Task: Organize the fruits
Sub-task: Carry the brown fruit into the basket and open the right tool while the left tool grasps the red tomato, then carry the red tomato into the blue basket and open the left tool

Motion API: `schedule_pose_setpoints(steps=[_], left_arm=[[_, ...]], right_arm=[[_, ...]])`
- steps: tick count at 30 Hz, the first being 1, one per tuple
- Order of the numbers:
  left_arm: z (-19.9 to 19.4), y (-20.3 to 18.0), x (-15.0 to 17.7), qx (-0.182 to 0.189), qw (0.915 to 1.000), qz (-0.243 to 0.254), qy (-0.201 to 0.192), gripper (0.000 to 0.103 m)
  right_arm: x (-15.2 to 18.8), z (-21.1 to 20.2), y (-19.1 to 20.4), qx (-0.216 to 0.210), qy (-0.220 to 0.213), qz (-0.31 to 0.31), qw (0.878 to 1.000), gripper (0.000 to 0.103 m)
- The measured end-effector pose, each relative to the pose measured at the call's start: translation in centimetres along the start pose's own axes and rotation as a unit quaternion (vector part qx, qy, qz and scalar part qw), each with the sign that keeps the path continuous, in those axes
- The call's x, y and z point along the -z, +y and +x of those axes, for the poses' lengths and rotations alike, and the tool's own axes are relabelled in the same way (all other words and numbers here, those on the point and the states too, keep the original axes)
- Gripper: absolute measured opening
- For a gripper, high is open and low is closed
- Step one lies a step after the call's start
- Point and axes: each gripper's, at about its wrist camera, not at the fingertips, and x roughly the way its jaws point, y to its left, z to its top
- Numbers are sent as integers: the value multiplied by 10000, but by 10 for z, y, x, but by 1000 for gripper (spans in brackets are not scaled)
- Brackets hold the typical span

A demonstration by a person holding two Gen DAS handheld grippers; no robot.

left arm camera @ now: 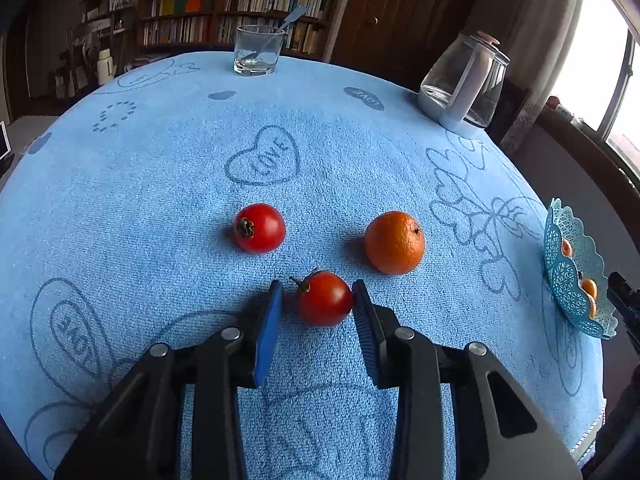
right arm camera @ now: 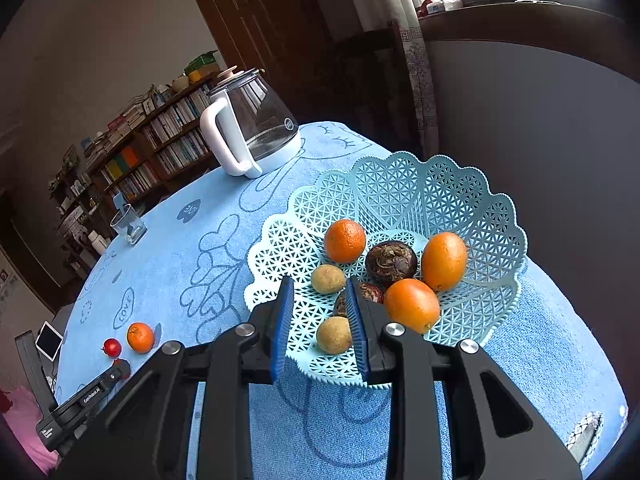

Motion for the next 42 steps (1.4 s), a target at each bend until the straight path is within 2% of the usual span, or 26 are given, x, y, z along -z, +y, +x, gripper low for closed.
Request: schedule_pose_setpoints(steps=[3, 4, 11, 21, 31, 42], left_arm=[[-2, 1, 0, 82, 10000, -13, -37, 29], [-3, 1, 0, 101, 9999, -23, -55, 29], [-11, 3, 0, 305, 9992, -116, -231, 29], [-22, -6, 0, 342, 9989, -42, -314, 29], [-42, -49, -5, 596, 9967, 337, -442, 29], [-42, -129, -7, 1024, 9892, 976, -384, 29]], right_arm=[[0, -2, -6, 46, -52, 117, 9999, 44], [-1, -2, -8, 61, -69, 143, 9999, 45], [-3, -10, -17, 128, -170, 257, 9994, 45], [-4, -14, -18, 48, -201, 213, 9996, 45], [-13, -27, -39, 171, -388, 278, 9987, 45], [-24, -41, -62, 175, -556, 597, 9965, 45]])
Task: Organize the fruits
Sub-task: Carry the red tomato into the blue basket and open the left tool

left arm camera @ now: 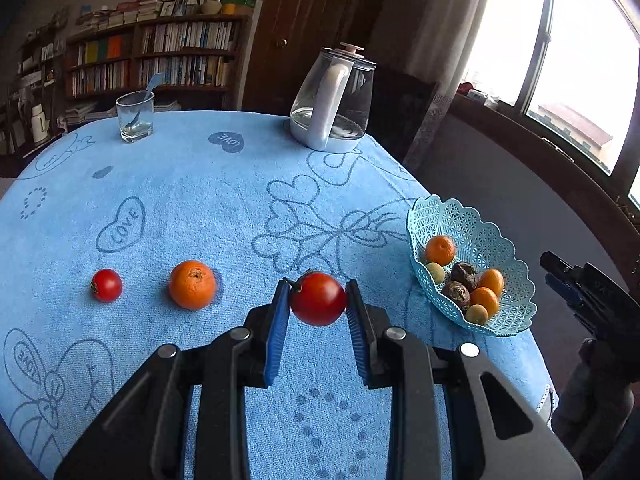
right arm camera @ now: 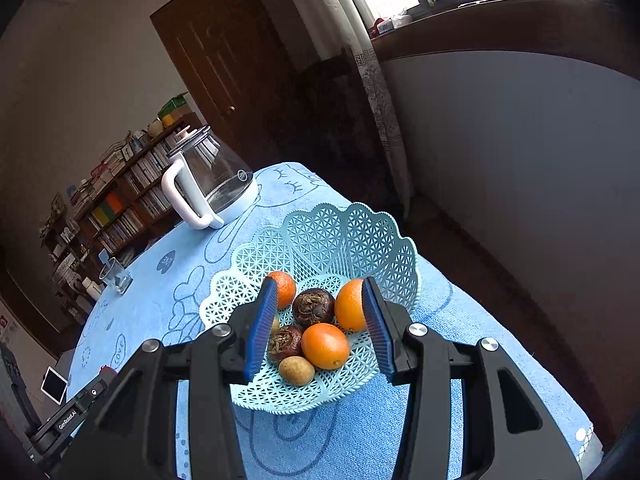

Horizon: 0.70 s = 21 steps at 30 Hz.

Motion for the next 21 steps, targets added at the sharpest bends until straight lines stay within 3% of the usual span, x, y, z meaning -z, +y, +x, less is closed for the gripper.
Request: schedule_pose_setpoints(steps=[12, 21], left_arm=[[36, -69, -8, 463, 9975, 468, 245, 29], [61, -98, -8, 705, 9943, 646, 464, 29]], right_arm=[[-10, -5, -15, 18, -50, 288, 9996, 45], [-13, -10, -22, 19, -92, 417, 9991, 45]])
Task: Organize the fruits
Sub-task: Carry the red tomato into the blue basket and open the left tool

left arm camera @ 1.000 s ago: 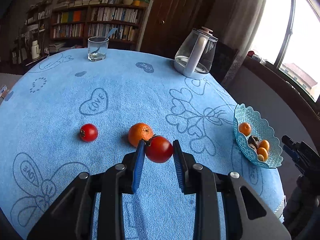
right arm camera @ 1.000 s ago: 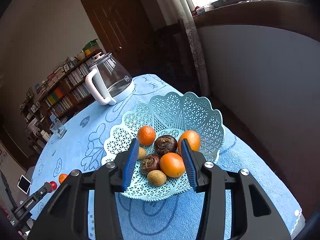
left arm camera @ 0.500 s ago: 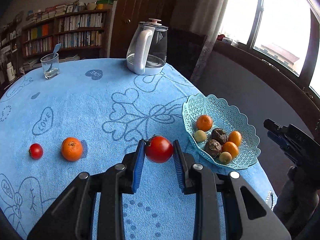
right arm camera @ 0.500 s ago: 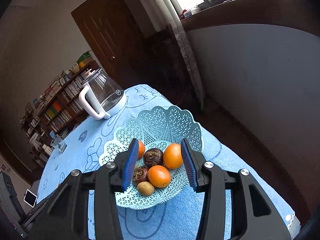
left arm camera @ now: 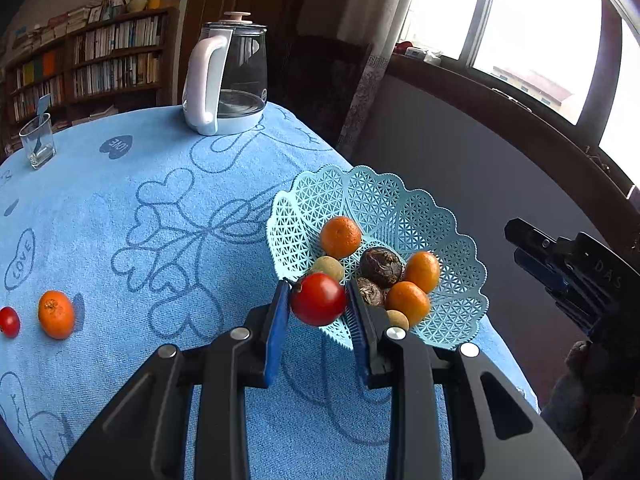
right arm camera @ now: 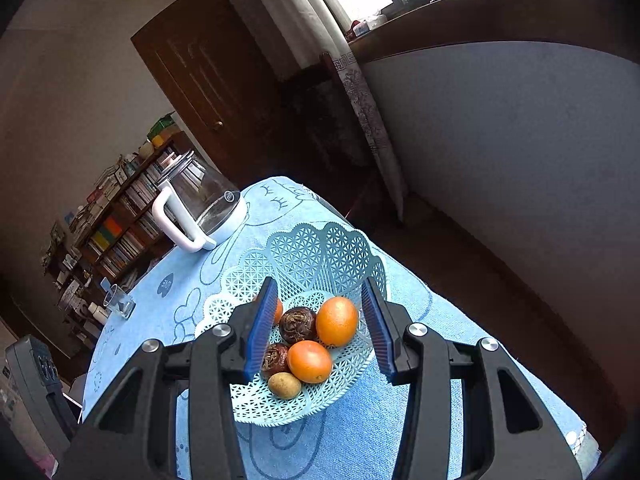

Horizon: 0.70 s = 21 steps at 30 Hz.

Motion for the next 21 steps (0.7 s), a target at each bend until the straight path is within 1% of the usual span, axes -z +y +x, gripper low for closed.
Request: schedule_pose_setpoints(steps=[4, 8, 9, 10, 11, 17, 19, 20, 21], left_arm=[[11, -5, -1, 64, 9999, 17, 110, 29], [15, -7, -3, 102, 9999, 17, 80, 31], [15, -7, -3, 122, 9999, -5, 81, 38], [15, -6, -2, 127, 9999, -30, 65, 49], [13, -5, -2, 105, 9999, -43, 26, 53], [7, 7, 0, -38, 9999, -160, -21, 56], [4, 12, 1, -112, 9997, -230, -53, 68], [2, 14, 1, -153, 9995, -262, -71, 71], [1, 16, 2, -183, 9994, -292, -81, 75]], right_arm=[[-1, -1, 0, 35, -45, -12, 10000, 45], [0, -3, 2, 16, -55, -51, 10000, 45], [-1, -4, 2, 13, -59, -46, 10000, 45], [-1, -4, 1, 12, -64, -41, 10000, 45], [-1, -5, 1, 14, -72, -28, 10000, 45], [-2, -7, 1, -8, -88, -14, 10000, 45], [-1, -7, 4, -33, -77, -42, 10000, 46], [0, -8, 5, -44, -77, -53, 9999, 47], [0, -8, 6, -46, -97, -61, 9999, 52]])
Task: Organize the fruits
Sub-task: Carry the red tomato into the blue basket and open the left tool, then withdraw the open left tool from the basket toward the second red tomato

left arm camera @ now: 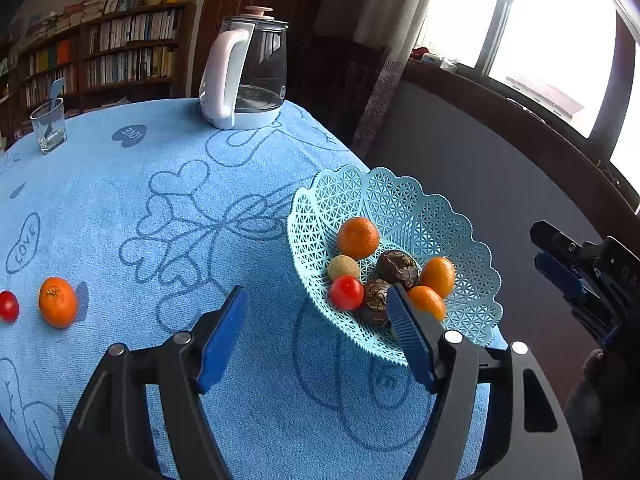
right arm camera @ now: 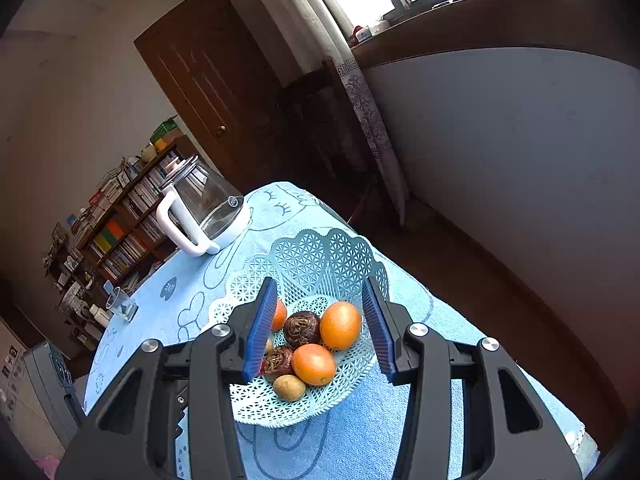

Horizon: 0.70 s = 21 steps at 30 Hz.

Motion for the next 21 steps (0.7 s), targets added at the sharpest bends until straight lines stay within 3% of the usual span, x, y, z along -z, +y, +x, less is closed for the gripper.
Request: schedule_pose_setpoints(steps=[3, 18, 21], left_arm=[[-3, 6, 2, -93, 9999, -112, 20, 86], [-23, 16, 11, -557, 9983, -36, -145, 91], [-28, 18, 11, -712, 9972, 17, -222, 91]], right_arm=[[0, -1, 4, -32, -5, -35, 10000, 53], [4, -4, 11, -130, -26, -65, 9999, 58], [5, -4, 13, -159, -20, -90, 9998, 64]])
